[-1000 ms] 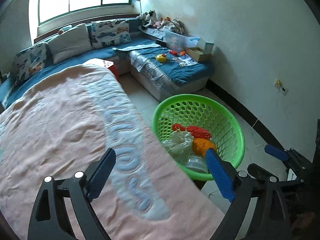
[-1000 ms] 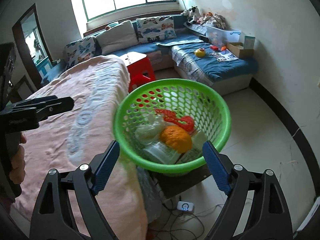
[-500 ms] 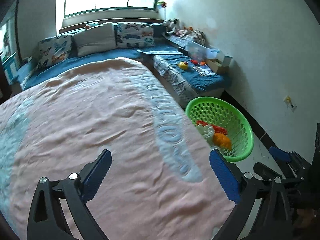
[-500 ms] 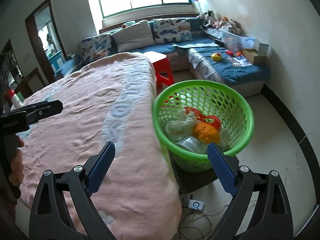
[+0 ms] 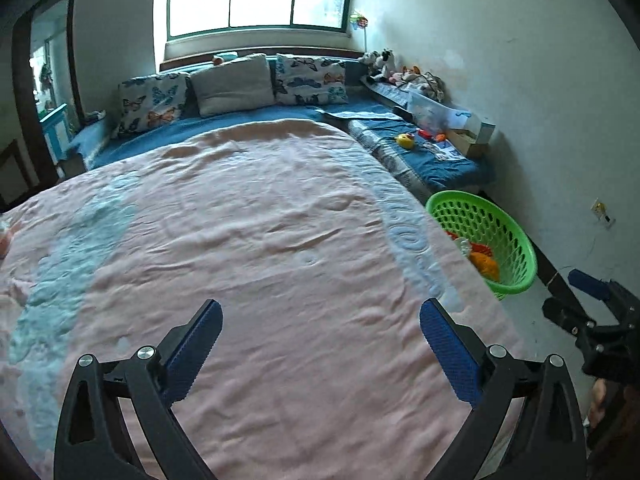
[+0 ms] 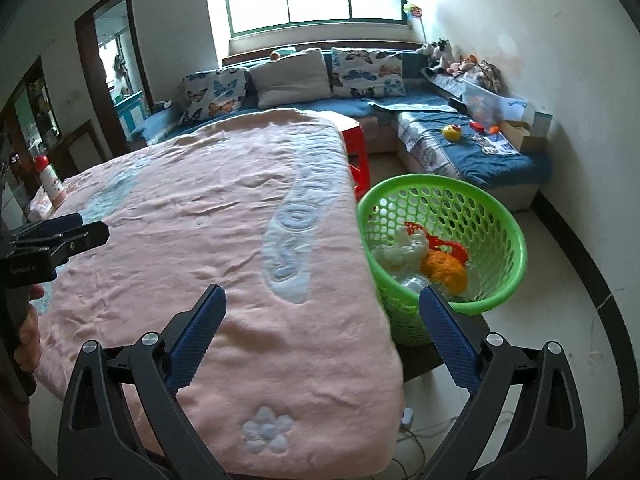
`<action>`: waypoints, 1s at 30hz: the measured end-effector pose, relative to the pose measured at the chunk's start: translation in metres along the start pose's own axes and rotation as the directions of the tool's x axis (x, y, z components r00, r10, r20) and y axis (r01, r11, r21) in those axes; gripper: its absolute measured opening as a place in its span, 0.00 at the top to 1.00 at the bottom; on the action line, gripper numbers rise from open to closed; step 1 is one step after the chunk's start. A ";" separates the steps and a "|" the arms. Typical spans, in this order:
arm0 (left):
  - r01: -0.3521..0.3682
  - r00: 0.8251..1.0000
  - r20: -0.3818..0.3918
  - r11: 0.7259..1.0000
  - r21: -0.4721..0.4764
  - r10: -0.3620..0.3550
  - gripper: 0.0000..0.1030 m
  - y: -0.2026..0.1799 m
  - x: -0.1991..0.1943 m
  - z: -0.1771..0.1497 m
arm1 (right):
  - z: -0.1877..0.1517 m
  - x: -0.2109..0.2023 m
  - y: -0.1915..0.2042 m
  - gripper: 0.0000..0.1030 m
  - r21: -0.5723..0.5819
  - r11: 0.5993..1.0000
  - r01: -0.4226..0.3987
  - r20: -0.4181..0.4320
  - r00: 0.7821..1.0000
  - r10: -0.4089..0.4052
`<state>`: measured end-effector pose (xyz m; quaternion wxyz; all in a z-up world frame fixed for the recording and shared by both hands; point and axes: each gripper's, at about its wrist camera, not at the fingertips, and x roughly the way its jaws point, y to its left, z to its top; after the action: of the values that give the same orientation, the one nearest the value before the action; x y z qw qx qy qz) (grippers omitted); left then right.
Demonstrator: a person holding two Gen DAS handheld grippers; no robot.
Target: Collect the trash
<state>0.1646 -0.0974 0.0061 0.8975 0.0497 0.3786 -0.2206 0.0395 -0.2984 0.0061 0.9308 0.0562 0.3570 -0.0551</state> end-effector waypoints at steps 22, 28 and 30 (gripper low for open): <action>-0.102 0.988 0.111 0.993 -0.050 0.107 0.07 0.012 -0.061 -0.047 | -0.018 -0.031 0.024 0.05 0.016 0.999 -0.040 0.066 0.997 0.039; -0.120 0.982 0.141 0.991 -0.053 0.127 0.07 0.006 -0.071 -0.051 | -0.022 -0.037 0.028 0.05 0.007 1.000 -0.023 0.083 0.996 0.022; -0.129 0.978 0.158 0.990 -0.050 0.136 0.07 0.004 -0.074 -0.052 | -0.024 -0.038 0.029 0.05 0.007 1.000 -0.023 0.086 0.996 0.022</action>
<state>0.0865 -0.0541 0.0205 0.9386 0.0390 0.3052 -0.1560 0.0000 -0.2642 0.0158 0.9456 0.0615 0.3158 -0.0485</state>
